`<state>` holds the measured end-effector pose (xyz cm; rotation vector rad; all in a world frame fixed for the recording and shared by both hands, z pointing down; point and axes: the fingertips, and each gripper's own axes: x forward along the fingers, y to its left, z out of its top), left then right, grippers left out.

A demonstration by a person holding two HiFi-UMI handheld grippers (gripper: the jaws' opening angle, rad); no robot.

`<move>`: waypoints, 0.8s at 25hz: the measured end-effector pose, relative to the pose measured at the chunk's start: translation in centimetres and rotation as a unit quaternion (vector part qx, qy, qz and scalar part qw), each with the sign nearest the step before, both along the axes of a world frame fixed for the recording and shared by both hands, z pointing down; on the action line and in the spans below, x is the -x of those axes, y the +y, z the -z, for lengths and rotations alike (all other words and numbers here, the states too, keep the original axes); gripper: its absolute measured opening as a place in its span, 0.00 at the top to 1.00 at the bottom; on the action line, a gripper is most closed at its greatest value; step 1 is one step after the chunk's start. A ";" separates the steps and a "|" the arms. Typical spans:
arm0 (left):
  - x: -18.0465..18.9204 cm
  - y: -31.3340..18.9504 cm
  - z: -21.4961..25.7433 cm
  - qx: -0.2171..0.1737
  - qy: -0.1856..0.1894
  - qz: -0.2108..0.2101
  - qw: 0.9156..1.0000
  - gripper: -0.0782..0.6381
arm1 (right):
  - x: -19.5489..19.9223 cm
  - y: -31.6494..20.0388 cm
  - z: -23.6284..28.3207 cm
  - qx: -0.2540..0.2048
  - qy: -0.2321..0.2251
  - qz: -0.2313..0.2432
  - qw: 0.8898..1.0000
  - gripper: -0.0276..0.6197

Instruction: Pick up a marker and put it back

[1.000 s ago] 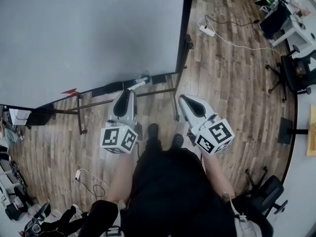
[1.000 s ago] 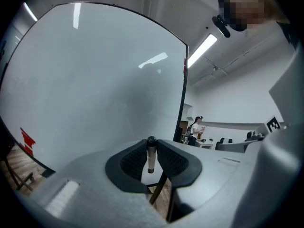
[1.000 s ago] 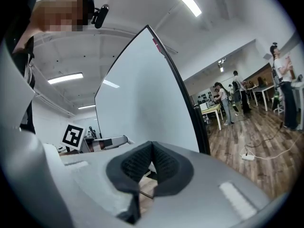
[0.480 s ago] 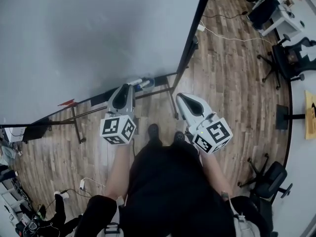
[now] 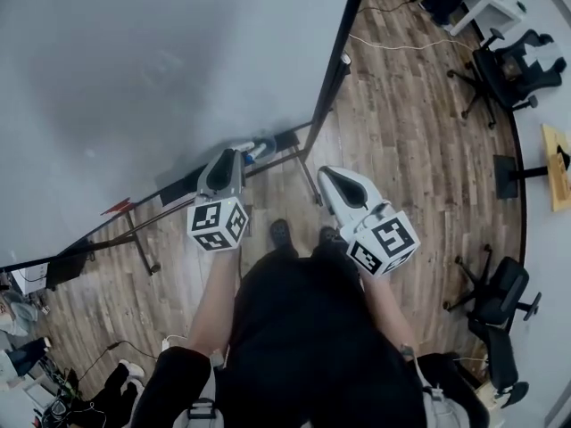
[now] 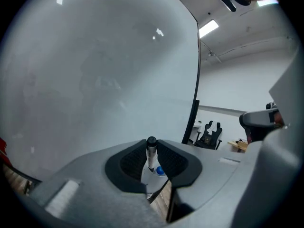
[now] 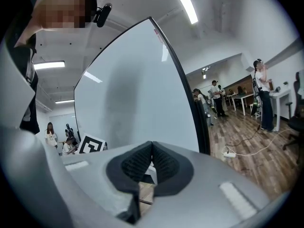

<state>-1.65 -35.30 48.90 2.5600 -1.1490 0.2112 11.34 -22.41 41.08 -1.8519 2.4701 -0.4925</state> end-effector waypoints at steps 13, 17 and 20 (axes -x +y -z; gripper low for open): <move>-0.4 -0.3 -2.0 0.020 0.009 -0.019 1.000 0.78 | 1.0 -0.2 0.0 0.008 0.011 -0.015 1.000 0.95; -0.3 -0.5 -2.0 0.018 0.012 -0.023 1.000 0.76 | 1.4 -0.4 -0.1 0.005 0.011 -0.014 1.000 0.95; 0.0 -0.5 -2.0 0.019 0.012 -0.023 0.999 0.76 | 1.6 -0.4 -0.1 0.005 0.012 -0.014 1.000 0.95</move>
